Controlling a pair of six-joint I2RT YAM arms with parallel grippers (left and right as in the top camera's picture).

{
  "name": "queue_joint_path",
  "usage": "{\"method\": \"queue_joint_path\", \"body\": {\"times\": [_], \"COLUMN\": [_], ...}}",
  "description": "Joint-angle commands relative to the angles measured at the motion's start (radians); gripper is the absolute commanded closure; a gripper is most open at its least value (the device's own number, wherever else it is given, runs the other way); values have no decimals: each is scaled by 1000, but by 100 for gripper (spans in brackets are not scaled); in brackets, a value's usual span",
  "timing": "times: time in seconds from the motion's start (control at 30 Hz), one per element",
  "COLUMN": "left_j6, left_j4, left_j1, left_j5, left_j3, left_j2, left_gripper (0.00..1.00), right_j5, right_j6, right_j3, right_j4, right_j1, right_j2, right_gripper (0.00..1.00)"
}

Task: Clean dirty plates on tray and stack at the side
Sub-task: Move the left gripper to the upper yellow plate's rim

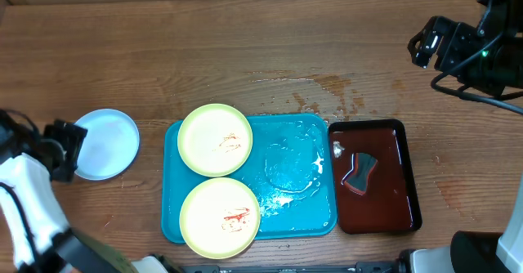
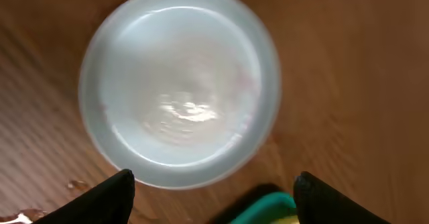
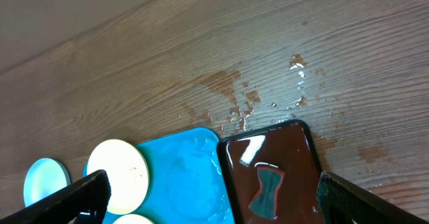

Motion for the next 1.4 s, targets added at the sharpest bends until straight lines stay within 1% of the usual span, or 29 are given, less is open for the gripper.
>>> {"method": "queue_joint_path", "body": {"times": [0.0,0.17,0.27,0.4,0.5,0.53,0.67,0.77,0.8,0.9,0.97,1.0,1.03,1.07,1.1,1.13,1.17,1.2,1.23,1.27,1.37], "left_j6": [68,136,168,199,207,207,207,208,211,215,214,214,214,214,214,214,214,214,214,214,214], "left_j4": [-28,-76,-100,-98,-90,-90,-91,-92,-93,-94,-94,-94,-94,-94,-94,-94,-94,-94,-94,-94,-93], "left_j1": [-109,-322,-484,-642,-750,-795,-881,-916,-921,-921,-921,-921,-921,-921,-921,-921,-921,-921,-921,-921,-921], "left_j5": [17,17,13,8,-42,-82,-163,-195,-196,-197,-196,-196,-196,-196,-196,-196,-196,-196,-196,-196,-196], "left_j3": [24,24,24,24,24,24,24,24,24,24,24,24,24,24,24,24,24,24,24,24,24], "left_j2": [-99,-164,-167,-162,-161,-161,-160,-160,-160,-160,-160,-160,-160,-160,-160,-160,-160,-160,-160,-160,-160], "left_gripper": [23,24,25,25,24,24,22,19,19,18,18,17,17,17,17,17,17,17,17,17,17], "right_j5": [10,10,9,6,-39,-87,-240,-252,-252,-245,-230,-225,-225,-218,-214,-214,-214,-212,-202,-182,-127], "right_j6": [2,28,28,63,111,126,129,129,129,130,134,133,128,129,128,119,103,95,95,94,96], "right_j3": [-37,-186,-332,-492,-634,-716,-948,-1085,-1125,-1192,-1203,-1203,-1203,-1203,-1203,-1203,-1203,-1203,-1203,-1203,-1203], "right_j4": [1,2,3,14,56,97,239,325,352,402,422,438,456,481,508,540,565,591,613,640,701], "right_j1": [-4,-3,-3,-3,-2,-2,-2,-2,-2,-2,-2,-2,-2,-2,-2,-2,-1,0,0,4,21], "right_j2": [27,49,50,50,50,50,50,50,50,50,50,50,50,50,50,50,50,50,50,50,51], "right_gripper": [0,0,0,0,0,0,0,0,2,16,37,40,45,55,58,55,58,81,90,96,96]}}
